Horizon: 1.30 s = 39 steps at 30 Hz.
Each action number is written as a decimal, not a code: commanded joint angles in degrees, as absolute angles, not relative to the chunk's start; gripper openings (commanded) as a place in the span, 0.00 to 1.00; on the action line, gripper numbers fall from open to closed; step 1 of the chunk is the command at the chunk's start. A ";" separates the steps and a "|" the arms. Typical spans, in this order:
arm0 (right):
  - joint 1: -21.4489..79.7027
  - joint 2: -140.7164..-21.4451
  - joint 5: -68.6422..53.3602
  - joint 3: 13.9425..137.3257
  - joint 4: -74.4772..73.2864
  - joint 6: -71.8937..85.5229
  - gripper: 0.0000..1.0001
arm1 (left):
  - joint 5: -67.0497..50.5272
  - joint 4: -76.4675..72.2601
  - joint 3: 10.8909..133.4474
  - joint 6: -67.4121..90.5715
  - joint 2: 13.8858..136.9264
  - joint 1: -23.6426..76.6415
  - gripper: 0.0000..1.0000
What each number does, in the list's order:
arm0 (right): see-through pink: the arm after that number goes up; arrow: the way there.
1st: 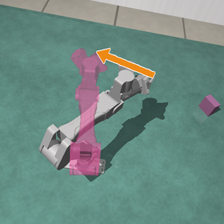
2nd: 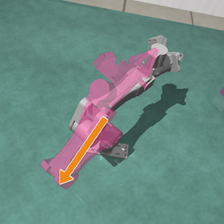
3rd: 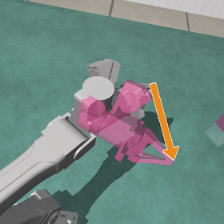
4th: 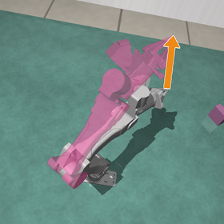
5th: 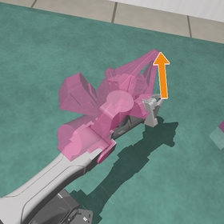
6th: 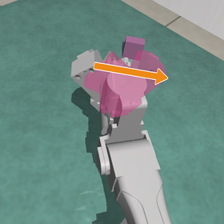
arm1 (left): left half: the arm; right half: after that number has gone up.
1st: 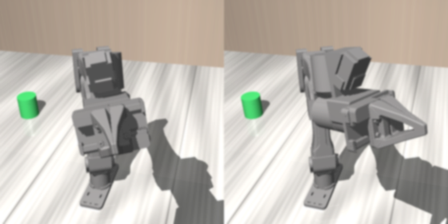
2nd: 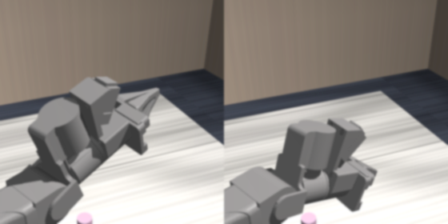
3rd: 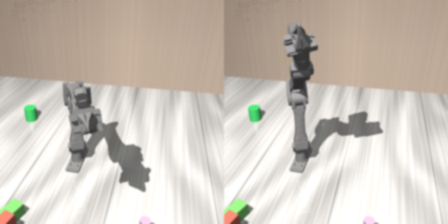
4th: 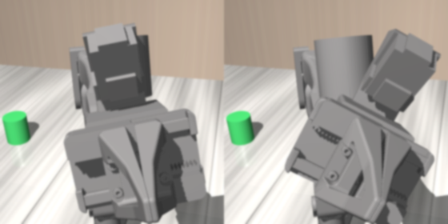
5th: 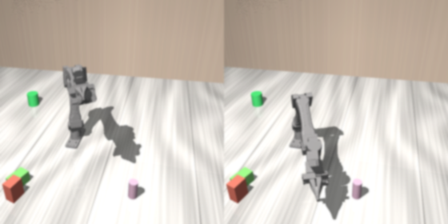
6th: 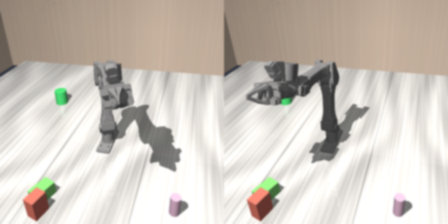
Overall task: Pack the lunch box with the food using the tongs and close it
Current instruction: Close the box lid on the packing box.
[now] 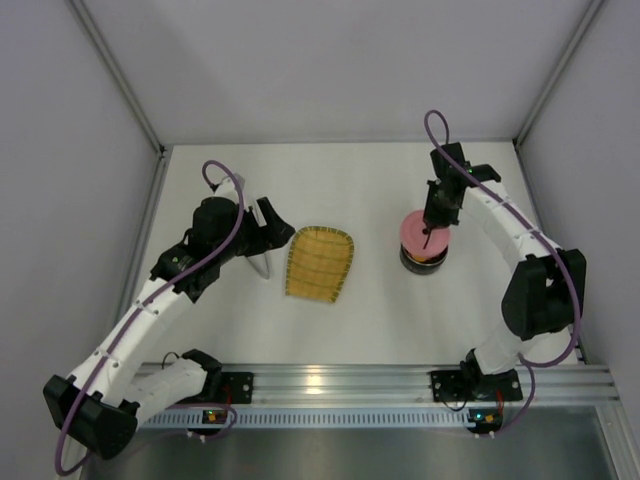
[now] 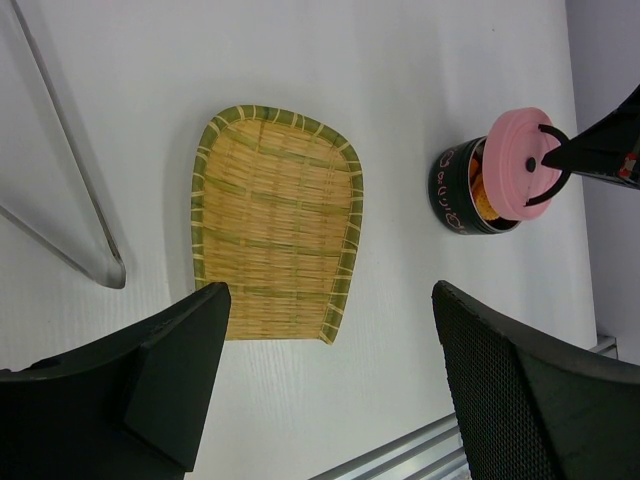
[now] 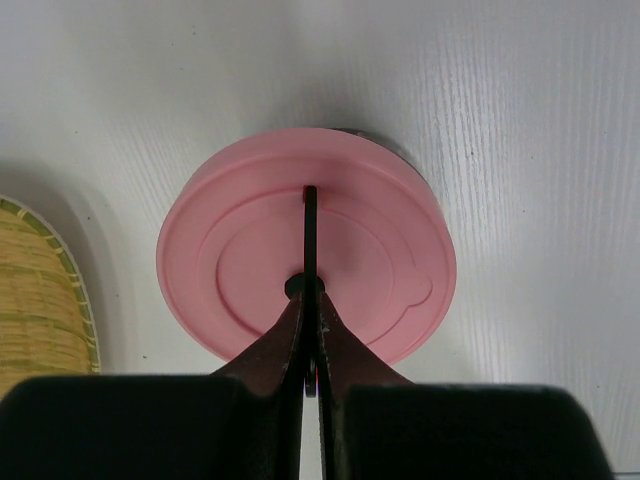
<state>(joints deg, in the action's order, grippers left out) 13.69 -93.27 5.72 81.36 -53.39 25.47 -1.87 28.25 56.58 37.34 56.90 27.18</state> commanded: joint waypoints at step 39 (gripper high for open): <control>13.80 -92.73 13.62 74.62 -46.32 23.64 0.00 | -1.67 26.63 57.22 36.83 57.66 27.33 0.87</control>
<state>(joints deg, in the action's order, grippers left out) 13.04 -94.37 9.37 74.96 -48.16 24.53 -1.87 28.23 56.58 37.34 57.65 27.18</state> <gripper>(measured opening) 0.014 0.873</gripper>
